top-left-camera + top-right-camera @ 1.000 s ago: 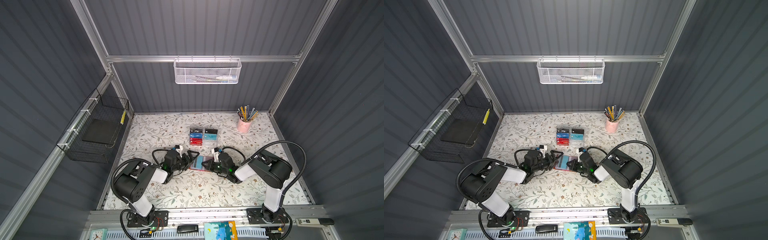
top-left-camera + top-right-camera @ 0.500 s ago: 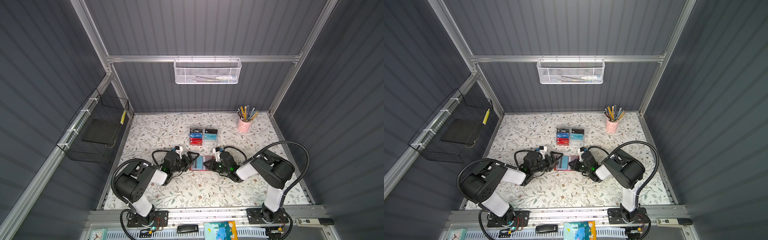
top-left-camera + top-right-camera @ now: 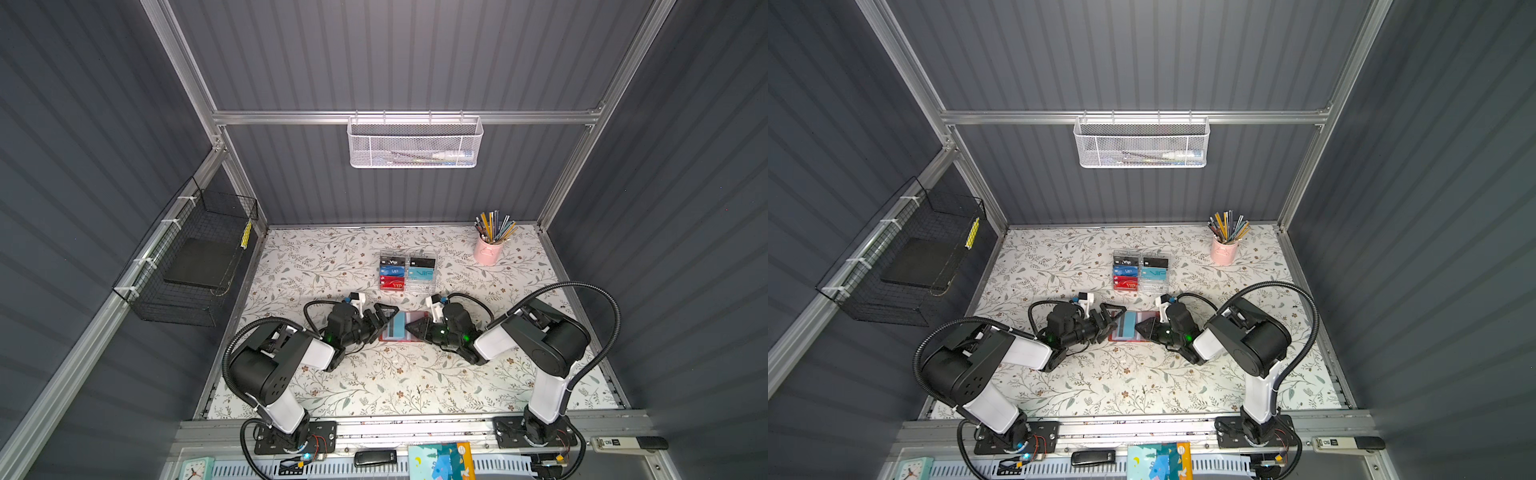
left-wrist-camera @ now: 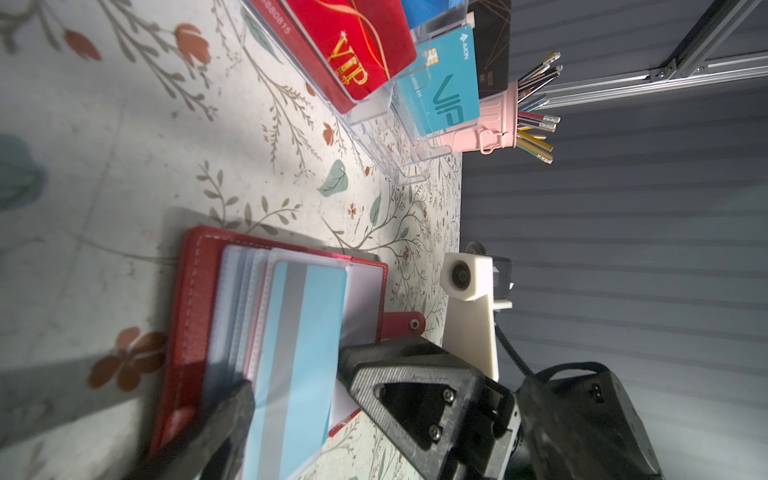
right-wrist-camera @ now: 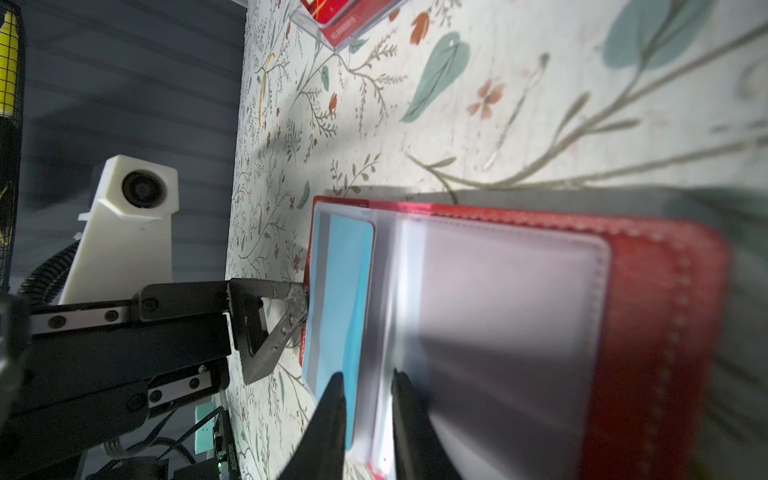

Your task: Take the credit cards out of the card holder

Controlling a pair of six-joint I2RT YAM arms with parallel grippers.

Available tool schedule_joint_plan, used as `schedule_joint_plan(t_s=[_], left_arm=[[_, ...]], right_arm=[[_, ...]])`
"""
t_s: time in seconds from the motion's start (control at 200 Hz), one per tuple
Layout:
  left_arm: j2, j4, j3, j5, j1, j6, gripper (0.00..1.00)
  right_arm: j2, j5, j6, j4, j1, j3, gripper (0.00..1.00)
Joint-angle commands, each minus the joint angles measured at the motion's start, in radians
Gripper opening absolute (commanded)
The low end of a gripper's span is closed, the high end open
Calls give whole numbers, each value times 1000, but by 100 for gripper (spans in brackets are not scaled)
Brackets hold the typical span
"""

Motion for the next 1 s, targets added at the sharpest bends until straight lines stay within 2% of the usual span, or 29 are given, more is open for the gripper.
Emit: schedule_joint_plan(t_s=[0.0,0.64,0.996], left_arm=[[34,-156,-41,5,-9,-7,100],[41,-151,-39,6,-9,-9,100],[54,-140,-39,4,-11,-11,100]], right_arm=[[6,-7,-12,-37,-2,30,23],[62,-50,-3,10,-2,67,21],[93,-93,32,112,1,45,16]])
